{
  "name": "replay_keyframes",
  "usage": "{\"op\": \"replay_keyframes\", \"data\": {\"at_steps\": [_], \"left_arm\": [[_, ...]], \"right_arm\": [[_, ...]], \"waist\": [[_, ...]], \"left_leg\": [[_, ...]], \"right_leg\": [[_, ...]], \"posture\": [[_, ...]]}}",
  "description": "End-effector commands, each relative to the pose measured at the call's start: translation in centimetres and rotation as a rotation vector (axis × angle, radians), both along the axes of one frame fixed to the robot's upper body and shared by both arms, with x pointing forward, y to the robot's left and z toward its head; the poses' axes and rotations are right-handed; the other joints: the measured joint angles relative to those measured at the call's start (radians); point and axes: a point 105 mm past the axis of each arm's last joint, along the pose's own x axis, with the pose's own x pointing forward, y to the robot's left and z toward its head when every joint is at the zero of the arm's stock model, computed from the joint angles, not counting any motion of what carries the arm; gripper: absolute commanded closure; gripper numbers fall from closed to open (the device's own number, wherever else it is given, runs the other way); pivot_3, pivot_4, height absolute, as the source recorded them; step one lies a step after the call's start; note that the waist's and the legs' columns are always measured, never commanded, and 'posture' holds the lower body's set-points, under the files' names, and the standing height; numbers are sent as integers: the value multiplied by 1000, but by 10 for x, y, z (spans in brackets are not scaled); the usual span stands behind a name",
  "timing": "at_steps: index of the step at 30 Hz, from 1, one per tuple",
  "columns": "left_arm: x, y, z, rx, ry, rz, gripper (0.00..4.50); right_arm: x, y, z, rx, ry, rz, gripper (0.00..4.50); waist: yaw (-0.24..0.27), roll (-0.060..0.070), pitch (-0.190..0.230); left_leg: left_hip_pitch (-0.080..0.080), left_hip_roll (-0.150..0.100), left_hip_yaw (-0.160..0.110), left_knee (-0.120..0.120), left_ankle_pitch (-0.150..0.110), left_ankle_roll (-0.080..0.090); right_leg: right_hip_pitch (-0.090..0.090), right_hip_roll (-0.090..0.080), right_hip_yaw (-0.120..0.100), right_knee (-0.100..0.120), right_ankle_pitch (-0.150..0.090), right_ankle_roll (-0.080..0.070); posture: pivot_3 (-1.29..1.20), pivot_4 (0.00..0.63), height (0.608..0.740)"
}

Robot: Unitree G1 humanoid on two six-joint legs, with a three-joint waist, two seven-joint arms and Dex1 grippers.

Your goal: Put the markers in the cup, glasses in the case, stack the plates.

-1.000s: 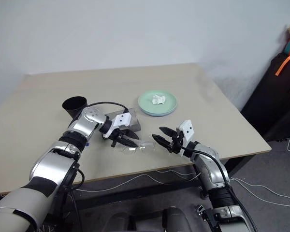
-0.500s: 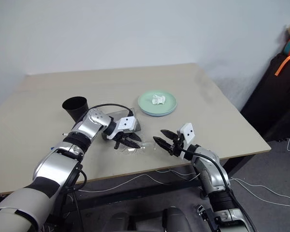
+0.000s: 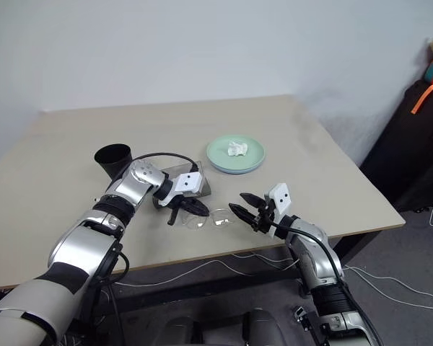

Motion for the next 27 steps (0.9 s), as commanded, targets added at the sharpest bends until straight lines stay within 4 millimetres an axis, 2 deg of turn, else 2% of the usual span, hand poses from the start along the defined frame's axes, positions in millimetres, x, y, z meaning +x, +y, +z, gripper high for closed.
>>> {"op": "replay_keyframes", "data": {"at_steps": [1,7,12,18,23,27], "left_arm": [[6,-1,17,-44,-18,6,4470],[7,-2,24,-60,-27,6,4470],[19,0,64,-165,-61,50,4470],[37,15,82,-137,-198,134,4470],[50,26,88,-82,-320,194,4470],[62,41,83,19,-435,257,4470]], "right_arm": [[4,2,16,7,-69,4,2004],[5,2,17,8,-71,4,2004],[12,-4,17,0,-85,-41,2004],[26,-12,19,-10,-106,-119,2004],[29,-13,19,-14,-113,-126,2004],[28,-10,21,-7,-116,-105,2004]], "waist": [[0,0,0],[0,0,0],[0,-1,1],[0,-1,0],[0,-1,0],[0,-1,0]], "left_leg": [[0,0,0,0,0,0],[0,0,0,0,0,0],[-1,0,0,0,0,0],[0,0,0,-1,0,0],[-1,0,0,-2,0,0],[-1,0,1,-2,0,0]], "right_leg": [[0,0,0,0,0,0],[0,0,0,0,0,0],[-1,0,0,0,0,0],[0,0,0,0,0,0],[-1,0,0,0,1,2],[-1,0,0,0,1,2]], "posture": [[0,0,740],[0,0,740],[0,0,740],[0,0,740],[0,0,740],[0,0,740]]}}
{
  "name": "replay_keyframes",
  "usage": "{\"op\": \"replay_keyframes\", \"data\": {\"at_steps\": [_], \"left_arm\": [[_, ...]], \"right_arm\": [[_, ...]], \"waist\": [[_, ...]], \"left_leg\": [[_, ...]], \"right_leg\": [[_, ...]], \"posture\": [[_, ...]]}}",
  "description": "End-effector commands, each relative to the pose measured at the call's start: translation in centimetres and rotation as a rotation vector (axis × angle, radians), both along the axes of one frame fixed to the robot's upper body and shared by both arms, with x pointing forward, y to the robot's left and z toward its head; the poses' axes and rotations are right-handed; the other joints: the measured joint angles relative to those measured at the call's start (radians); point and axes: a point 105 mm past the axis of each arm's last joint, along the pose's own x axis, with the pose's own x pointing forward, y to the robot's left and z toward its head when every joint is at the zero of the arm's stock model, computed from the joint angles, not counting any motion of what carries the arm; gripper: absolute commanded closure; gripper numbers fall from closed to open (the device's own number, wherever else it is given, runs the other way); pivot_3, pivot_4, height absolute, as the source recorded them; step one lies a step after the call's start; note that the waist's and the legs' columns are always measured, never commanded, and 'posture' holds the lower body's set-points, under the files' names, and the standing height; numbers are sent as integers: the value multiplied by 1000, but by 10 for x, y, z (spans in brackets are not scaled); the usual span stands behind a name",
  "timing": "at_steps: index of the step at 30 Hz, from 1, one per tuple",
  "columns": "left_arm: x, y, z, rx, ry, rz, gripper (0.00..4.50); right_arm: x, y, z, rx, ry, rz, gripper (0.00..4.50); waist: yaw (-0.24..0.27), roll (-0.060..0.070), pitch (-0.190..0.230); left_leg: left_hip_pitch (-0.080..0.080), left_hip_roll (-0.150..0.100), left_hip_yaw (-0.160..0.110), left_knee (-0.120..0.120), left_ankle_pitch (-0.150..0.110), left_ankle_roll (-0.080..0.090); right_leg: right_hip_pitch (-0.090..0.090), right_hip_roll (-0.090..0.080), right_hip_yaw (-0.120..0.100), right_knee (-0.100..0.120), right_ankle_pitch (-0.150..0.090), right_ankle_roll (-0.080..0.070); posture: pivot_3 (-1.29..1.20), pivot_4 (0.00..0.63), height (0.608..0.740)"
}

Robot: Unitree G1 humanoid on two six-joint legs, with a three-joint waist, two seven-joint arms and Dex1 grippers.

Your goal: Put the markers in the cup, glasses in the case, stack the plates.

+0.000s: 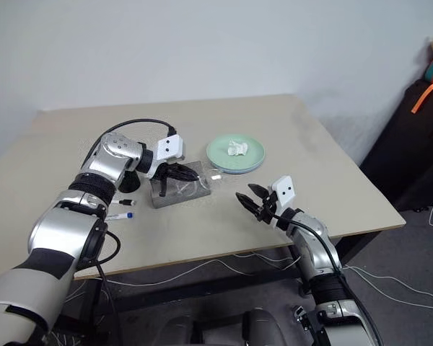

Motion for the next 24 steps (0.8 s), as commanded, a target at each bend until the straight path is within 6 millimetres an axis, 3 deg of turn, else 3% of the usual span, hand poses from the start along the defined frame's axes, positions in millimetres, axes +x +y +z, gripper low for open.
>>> {"op": "replay_keyframes", "data": {"at_steps": [1,11,24], "left_arm": [[16,7,20,76,-161,54,4470],[21,23,-8,208,-214,119,4470],[17,27,-34,240,-181,152,4470]], "right_arm": [[3,3,19,21,-67,26,2004],[-2,6,18,28,-61,58,2004],[-3,6,16,30,-57,49,2004]], "waist": [[0,0,0],[0,0,0],[0,0,0]], "left_leg": [[0,0,0,0,0,0],[0,0,0,0,0,0],[0,0,1,0,0,0]], "right_leg": [[0,0,0,0,0,0],[0,0,0,0,0,0],[0,0,0,0,0,0]], "posture": [[0,0,740],[0,0,740],[0,0,740]]}}
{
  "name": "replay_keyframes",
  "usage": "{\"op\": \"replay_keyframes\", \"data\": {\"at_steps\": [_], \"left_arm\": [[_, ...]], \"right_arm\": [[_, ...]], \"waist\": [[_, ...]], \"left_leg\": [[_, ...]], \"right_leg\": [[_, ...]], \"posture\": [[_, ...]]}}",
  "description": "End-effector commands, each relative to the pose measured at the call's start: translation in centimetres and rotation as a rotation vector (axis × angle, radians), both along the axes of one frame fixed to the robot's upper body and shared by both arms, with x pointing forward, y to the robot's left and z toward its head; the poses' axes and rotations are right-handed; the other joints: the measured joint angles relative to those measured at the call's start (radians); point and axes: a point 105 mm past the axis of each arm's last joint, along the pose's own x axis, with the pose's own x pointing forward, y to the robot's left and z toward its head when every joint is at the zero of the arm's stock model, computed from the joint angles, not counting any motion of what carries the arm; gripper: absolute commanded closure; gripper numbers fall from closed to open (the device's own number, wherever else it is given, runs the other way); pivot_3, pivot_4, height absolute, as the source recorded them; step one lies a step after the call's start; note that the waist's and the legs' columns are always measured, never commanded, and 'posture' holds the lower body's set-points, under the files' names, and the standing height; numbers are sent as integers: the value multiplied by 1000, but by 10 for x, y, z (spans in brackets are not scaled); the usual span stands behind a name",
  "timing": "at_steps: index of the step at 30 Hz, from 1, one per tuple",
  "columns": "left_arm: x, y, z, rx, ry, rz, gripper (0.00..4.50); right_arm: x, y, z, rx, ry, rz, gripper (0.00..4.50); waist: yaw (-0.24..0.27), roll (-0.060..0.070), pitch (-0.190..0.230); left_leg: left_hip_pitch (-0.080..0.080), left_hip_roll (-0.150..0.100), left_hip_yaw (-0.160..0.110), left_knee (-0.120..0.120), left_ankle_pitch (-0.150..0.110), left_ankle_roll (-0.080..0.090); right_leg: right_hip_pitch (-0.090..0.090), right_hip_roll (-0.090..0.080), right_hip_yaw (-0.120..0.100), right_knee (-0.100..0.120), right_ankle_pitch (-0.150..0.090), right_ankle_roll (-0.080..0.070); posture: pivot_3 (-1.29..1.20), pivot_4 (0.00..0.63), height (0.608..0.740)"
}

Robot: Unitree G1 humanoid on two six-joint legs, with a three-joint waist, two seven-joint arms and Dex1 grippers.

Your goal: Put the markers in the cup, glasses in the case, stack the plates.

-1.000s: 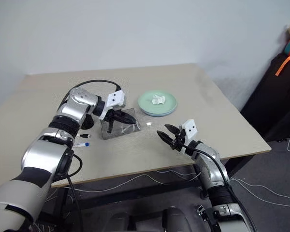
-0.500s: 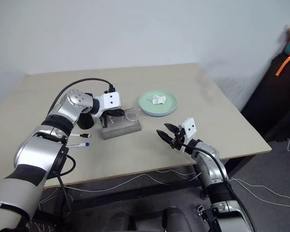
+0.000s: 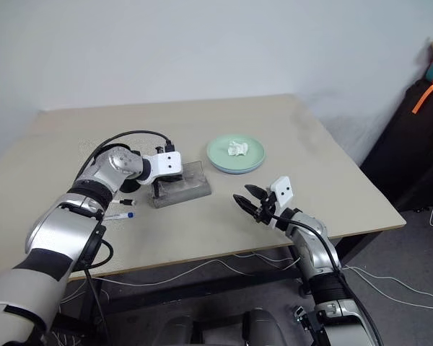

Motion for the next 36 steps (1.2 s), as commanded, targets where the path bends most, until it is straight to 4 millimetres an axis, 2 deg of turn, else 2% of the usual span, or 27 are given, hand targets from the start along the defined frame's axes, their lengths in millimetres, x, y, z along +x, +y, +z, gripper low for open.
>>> {"op": "replay_keyframes", "data": {"at_steps": [1,18,24,31,34,36], "left_arm": [[2,0,4,7,-22,-2,4470],[-36,10,-19,-69,366,-53,4470],[-44,8,-19,-86,421,-87,4470],[-33,6,-15,-80,334,-59,4470],[-27,2,-10,-101,291,-42,3835],[-22,0,-6,-111,252,-29,3133]], "right_arm": [[1,1,17,23,-61,1,2004],[2,5,18,22,-61,22,2004],[2,6,17,23,-59,24,2004],[2,7,17,25,-57,23,2004],[2,7,16,27,-55,23,2004],[2,7,16,27,-53,22,2004]], "waist": [[0,0,0],[-1,0,-1],[0,1,-1],[0,1,-1],[0,1,-1],[0,1,-1]], "left_leg": [[0,0,0,0,0,0],[1,0,1,0,0,0],[2,0,1,0,0,0],[2,0,1,1,0,0],[2,0,1,1,0,0],[2,0,0,1,0,0]], "right_leg": [[0,0,0,0,0,0],[1,0,0,0,0,0],[1,0,1,0,0,0],[2,0,1,1,0,0],[2,0,1,1,0,0],[2,0,1,1,0,0]], "posture": [[0,0,740],[0,0,740],[0,0,740],[0,0,740],[0,0,740],[0,0,740]]}}
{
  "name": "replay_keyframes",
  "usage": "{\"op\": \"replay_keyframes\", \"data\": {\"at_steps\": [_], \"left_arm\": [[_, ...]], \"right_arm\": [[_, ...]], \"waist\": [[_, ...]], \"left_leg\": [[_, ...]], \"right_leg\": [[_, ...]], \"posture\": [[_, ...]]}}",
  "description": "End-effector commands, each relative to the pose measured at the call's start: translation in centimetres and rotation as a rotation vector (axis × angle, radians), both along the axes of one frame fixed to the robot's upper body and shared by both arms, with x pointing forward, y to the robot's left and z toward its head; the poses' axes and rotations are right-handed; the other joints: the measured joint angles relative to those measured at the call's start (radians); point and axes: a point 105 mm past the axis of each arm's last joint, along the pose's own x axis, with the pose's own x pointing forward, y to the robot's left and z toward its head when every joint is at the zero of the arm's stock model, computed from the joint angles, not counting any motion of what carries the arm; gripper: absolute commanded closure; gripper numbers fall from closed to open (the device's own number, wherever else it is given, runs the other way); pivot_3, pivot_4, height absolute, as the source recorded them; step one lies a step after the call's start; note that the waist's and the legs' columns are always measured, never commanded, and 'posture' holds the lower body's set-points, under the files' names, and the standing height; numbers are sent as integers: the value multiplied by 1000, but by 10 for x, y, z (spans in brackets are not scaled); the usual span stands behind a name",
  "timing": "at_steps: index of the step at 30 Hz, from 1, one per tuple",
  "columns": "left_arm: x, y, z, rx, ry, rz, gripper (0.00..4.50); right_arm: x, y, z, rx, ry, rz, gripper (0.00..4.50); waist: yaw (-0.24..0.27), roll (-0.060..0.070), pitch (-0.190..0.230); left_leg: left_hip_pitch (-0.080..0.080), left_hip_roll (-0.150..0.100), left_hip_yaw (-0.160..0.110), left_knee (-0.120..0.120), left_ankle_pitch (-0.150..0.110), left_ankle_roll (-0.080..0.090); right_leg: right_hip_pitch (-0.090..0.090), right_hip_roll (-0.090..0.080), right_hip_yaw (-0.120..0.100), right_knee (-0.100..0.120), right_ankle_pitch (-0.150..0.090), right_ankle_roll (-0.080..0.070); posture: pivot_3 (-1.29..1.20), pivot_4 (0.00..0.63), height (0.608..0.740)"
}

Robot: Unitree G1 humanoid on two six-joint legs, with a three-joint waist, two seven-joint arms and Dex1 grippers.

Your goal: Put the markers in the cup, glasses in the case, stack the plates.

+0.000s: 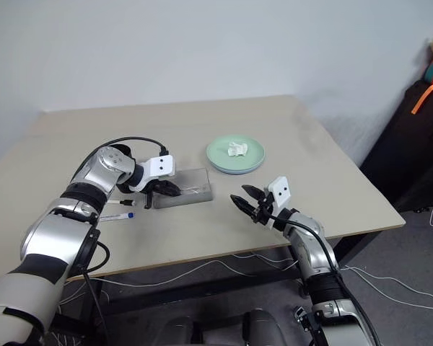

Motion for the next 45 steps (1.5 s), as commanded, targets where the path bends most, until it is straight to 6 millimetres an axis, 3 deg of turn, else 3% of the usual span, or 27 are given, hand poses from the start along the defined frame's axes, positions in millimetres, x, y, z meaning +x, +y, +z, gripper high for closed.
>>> {"op": "replay_keyframes", "data": {"at_steps": [1,2,11,14,18,31,37,45], "left_arm": [[5,-3,-1,-5,-35,24,2833],[6,-4,1,-11,-47,29,2486],[33,-11,38,-116,-231,144,2486],[41,-12,52,-144,-311,182,3102],[51,-8,55,-91,-406,243,4471],[62,12,26,238,-623,298,4471],[56,21,8,338,-597,257,4471],[44,19,1,121,-373,318,4471]], "right_arm": [[3,2,15,16,-53,6,2004],[3,2,15,16,-51,7,2004],[2,2,14,13,-45,11,2004],[2,3,14,11,-46,13,2004],[3,3,14,11,-46,14,2004],[1,0,10,13,-43,-2,2004],[1,0,9,14,-41,-9,2004],[-1,-1,9,16,-40,-13,2004]], "waist": [[0,0,0],[0,0,0],[0,-1,0],[0,-1,1],[-1,-1,1],[0,-1,1],[0,-1,1],[0,-1,0]], "left_leg": [[0,0,0,0,0,0],[0,0,0,0,0,0],[-1,0,-1,3,0,0],[-1,0,-1,3,0,0],[-1,0,0,0,0,0],[-1,0,0,-1,0,0],[-2,0,0,-1,-1,-1],[-1,0,0,-1,-2,-4]], "right_leg": [[0,0,0,0,0,0],[0,0,0,0,0,0],[1,0,-1,0,0,1],[0,0,-1,0,0,1],[-1,0,0,0,1,1],[-1,0,0,-1,1,1],[-1,0,0,0,1,1],[-1,0,0,0,1,1]], "posture": [[0,0,740],[0,0,740],[0,0,740],[0,0,740],[0,0,740],[0,0,740],[0,0,740],[0,0,740]]}}
